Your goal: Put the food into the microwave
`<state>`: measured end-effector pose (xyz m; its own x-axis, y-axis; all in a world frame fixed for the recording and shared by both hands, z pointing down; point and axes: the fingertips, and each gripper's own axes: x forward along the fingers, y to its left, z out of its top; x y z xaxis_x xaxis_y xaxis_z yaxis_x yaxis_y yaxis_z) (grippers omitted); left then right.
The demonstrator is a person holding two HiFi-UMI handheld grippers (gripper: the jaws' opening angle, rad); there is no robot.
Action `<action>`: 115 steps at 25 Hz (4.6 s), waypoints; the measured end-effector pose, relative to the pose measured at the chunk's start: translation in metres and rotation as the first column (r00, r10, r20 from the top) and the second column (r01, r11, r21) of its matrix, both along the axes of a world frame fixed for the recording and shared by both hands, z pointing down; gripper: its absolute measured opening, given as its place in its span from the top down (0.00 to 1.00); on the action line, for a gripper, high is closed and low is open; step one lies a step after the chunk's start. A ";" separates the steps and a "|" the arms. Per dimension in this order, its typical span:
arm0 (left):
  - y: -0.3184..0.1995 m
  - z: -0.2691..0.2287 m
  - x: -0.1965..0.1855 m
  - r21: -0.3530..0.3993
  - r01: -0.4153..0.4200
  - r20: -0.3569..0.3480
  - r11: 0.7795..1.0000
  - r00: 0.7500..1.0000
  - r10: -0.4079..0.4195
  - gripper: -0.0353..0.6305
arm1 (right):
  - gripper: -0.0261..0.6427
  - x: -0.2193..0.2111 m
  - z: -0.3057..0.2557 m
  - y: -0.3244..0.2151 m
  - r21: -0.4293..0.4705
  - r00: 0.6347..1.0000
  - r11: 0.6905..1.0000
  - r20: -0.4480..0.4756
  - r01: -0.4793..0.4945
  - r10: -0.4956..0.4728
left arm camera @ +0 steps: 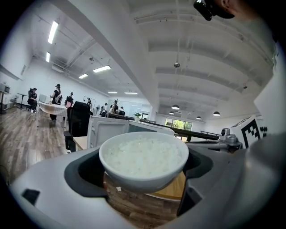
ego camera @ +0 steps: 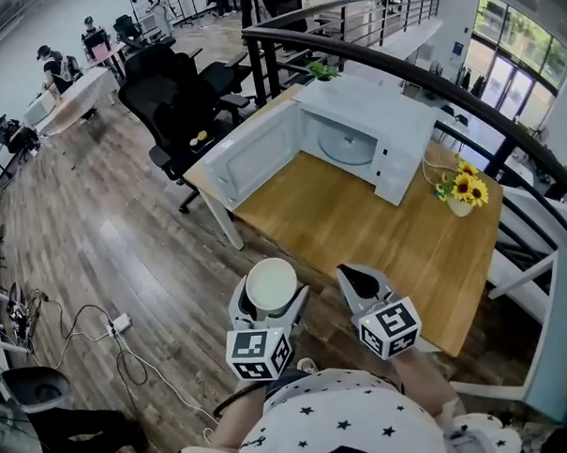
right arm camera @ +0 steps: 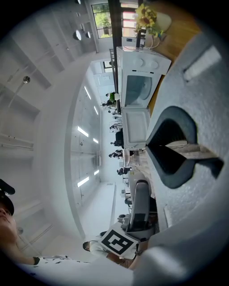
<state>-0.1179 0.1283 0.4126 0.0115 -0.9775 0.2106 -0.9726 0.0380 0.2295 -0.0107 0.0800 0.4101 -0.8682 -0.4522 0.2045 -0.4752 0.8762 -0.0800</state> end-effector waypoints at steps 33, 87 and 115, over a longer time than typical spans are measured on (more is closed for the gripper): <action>-0.160 0.017 -0.054 -0.016 -0.134 0.040 0.991 0.990 0.135 0.21 | 0.95 -0.044 0.023 -0.120 -0.012 0.992 0.992 -0.009 -0.123 0.123; -0.519 0.127 -0.008 -0.182 -0.361 0.117 0.914 0.915 0.385 0.21 | 0.95 -0.013 0.096 -0.353 -0.178 0.919 0.902 -0.080 -0.394 0.385; -0.593 0.177 0.020 -0.283 -0.374 0.209 0.883 0.875 0.437 0.21 | 0.95 0.002 0.118 -0.364 -0.223 0.898 0.870 -0.108 -0.440 0.427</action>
<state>-0.0979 -0.4650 0.5899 0.3104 -0.8227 0.4762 -0.9357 -0.3527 0.0006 -0.0090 -0.2843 0.5279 -0.5806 -0.7130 0.3932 -0.8124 0.5393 -0.2217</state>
